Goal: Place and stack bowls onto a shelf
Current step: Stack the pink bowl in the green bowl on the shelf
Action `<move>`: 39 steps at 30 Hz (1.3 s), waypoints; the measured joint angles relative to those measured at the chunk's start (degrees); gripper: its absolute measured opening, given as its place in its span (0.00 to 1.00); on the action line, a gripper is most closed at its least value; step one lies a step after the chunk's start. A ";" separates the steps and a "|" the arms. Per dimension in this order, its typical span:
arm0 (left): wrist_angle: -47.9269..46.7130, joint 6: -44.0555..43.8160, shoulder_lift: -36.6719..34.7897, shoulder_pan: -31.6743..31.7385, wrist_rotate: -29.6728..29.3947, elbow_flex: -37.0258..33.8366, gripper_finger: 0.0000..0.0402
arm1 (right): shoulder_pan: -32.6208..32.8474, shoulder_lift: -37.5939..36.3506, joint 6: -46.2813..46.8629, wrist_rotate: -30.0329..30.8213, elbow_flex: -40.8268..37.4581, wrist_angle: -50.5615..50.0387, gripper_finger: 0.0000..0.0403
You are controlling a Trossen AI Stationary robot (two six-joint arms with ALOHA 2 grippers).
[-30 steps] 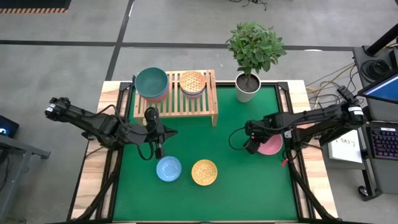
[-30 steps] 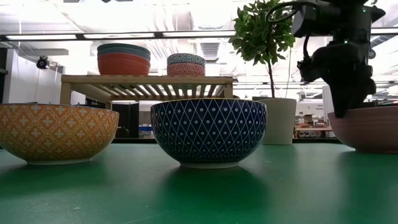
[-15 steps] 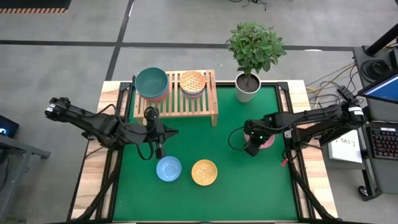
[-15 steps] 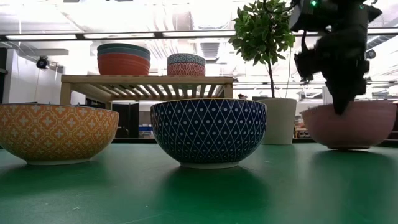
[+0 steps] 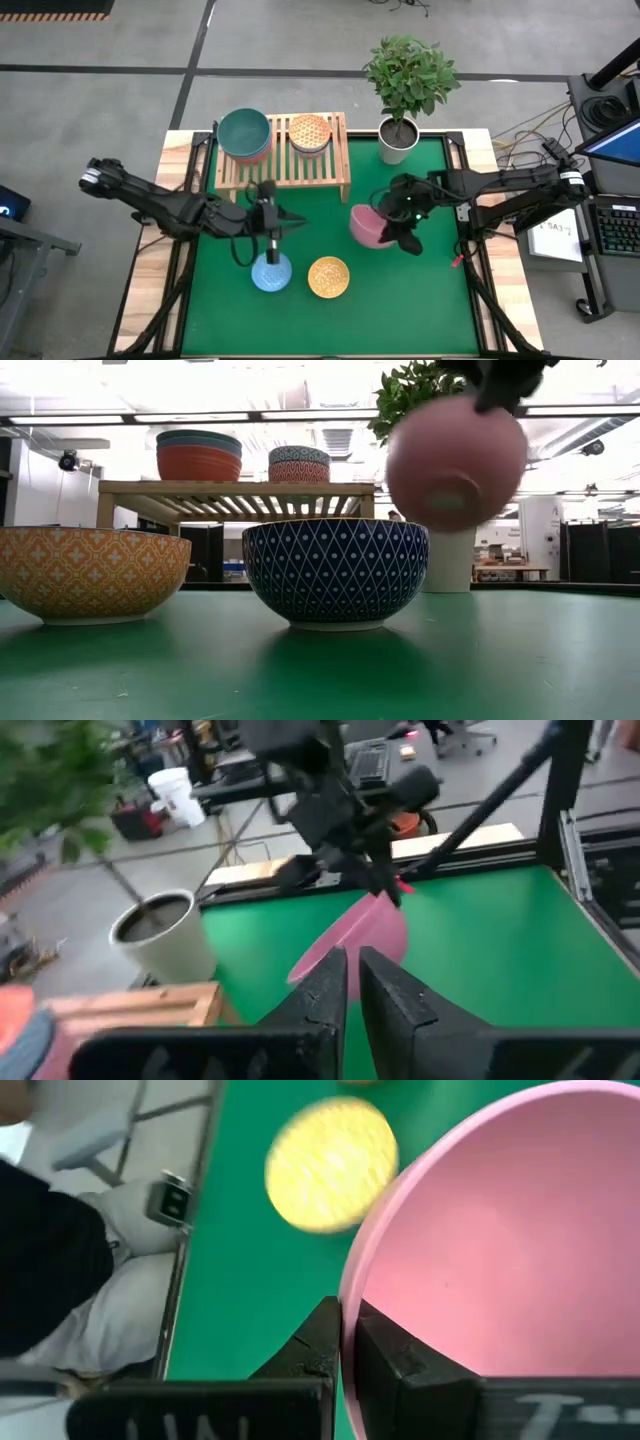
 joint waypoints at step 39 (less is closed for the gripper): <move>10.81 9.57 22.10 13.99 33.16 1.42 0.22 | -0.02 6.45 -21.64 -9.16 1.24 11.06 0.03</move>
